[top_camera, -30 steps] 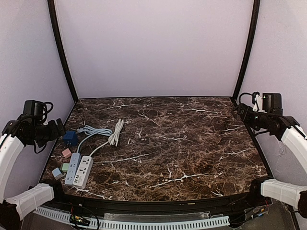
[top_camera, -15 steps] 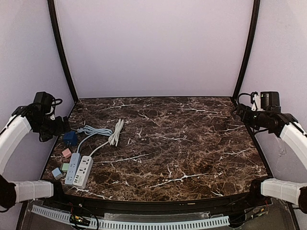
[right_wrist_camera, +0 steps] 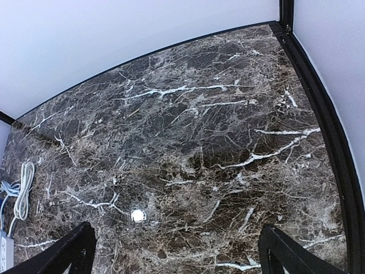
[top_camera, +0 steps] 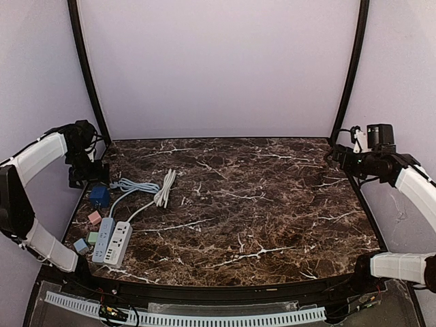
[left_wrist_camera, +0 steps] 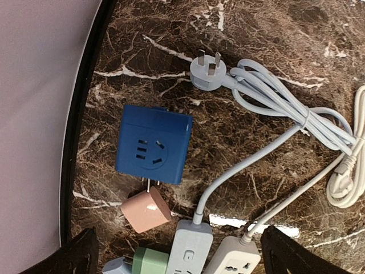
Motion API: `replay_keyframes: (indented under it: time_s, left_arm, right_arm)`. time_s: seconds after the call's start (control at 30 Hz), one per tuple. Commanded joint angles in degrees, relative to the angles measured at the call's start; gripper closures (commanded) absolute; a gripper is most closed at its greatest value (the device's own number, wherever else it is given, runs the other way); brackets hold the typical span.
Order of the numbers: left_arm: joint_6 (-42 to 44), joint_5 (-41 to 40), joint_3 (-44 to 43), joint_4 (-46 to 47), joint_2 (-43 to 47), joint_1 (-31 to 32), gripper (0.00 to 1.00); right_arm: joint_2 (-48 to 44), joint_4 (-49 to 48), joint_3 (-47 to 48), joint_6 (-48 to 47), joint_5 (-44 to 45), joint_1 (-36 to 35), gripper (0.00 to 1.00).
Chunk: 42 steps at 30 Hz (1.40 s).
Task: Insert the plug
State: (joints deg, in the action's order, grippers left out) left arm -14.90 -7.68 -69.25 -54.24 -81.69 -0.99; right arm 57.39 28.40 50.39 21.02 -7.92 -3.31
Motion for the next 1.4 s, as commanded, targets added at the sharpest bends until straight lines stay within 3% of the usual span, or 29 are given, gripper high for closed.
replay_keyframes:
  time_s: [0.0, 0.23, 0.37, 0.77, 1.37]
  left_arm:
    - [3.01, -1.81, -3.16, -4.31, -6.49, -1.12, 0.0]
    - [5.6, -2.28, -7.55, -4.07, -15.14, -3.63, 0.0]
    - [7.48, -1.41, -8.58, -4.02, -18.51, -5.15, 0.06]
    - [10.41, 5.15, -6.76, -1.89, -21.45, -9.06, 0.12]
    - [11.56, 6.17, -6.47, -0.43, -24.17, -9.09, 0.23]
  right_arm:
    - [0.42, 0.48, 2.15, -1.37, -1.9, 0.25, 0.01]
    - [-1.46, 1.32, 0.19, -0.35, -3.99, 0.29, 0.01]
    - [-1.37, 2.22, 0.06, -0.39, -4.44, 0.27, 0.01]
    - [-2.45, 3.44, 0.26, -0.86, -5.02, 0.25, 0.01]
    - [-2.14, 3.08, 0.24, -0.79, -5.62, 0.15, 0.01]
